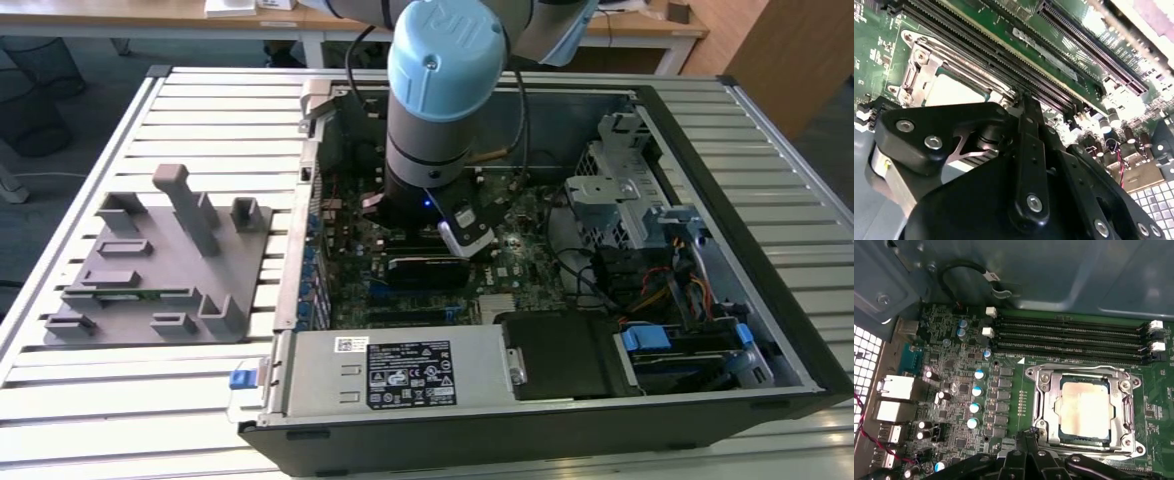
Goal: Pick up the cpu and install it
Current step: 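Install the second cpu locking lever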
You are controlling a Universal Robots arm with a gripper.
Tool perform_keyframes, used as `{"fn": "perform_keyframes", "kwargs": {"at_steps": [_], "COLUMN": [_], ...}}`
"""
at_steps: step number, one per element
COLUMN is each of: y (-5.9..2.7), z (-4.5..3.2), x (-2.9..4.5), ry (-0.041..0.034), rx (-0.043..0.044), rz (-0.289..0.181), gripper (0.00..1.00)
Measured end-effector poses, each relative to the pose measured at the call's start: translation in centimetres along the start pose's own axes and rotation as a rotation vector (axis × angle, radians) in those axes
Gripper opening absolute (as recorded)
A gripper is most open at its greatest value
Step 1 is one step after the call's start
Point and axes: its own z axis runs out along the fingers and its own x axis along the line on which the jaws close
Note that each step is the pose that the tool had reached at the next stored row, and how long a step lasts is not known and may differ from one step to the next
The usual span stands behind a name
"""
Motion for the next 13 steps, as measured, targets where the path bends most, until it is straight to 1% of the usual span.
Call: {"fn": "perform_keyframes", "kwargs": {"at_steps": [1,3,4,6,9,13], "y": [0.0,0.01,-0.03,-0.02,0.0,0.01], "z": [0.01,0.0,-0.06,-0.02,-0.01,-0.02], "x": [0.0,-0.01,0.01,0.0,0.01,0.02], "ry": [0.0006,0.0028,0.0041,0.004,0.0037,0.0028], "rx": [0.0093,0.0375,0.0481,0.0523,0.0515,0.0406], "rz": [0.0,0.002,0.002,0.002,0.002,0.002], "gripper": [0.11,0.11,0.11,0.11,0.11,0.11]}}
